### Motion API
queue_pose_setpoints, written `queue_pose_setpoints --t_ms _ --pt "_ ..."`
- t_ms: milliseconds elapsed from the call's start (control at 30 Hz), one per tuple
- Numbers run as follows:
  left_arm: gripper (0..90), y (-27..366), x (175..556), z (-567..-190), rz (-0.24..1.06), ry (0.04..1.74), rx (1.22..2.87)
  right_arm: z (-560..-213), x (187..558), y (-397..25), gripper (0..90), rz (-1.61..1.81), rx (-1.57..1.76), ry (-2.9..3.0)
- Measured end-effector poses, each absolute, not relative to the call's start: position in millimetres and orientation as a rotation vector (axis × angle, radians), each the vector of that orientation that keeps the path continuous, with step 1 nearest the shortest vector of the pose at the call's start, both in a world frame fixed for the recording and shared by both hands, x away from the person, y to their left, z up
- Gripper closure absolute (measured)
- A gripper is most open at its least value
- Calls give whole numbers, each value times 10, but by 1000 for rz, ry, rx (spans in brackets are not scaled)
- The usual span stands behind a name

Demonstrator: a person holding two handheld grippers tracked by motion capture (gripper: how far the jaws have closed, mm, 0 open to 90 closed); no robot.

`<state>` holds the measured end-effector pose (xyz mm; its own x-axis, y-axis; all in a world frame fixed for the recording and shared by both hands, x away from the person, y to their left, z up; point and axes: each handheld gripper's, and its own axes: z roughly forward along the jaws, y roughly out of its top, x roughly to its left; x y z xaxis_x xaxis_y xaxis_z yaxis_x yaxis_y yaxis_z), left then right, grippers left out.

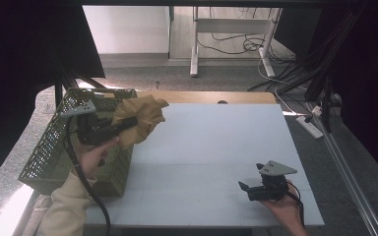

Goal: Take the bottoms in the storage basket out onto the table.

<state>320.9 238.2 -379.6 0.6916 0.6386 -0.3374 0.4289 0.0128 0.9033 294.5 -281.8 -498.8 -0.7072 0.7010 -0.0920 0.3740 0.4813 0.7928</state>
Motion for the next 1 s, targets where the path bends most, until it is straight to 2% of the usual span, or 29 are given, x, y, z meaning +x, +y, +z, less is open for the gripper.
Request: queue_pose_setpoints --t_ms 1000 --pt "676 2018 3307 -3824 168 838 1652 -4993 2949 -2815 67 1094 897 2329"
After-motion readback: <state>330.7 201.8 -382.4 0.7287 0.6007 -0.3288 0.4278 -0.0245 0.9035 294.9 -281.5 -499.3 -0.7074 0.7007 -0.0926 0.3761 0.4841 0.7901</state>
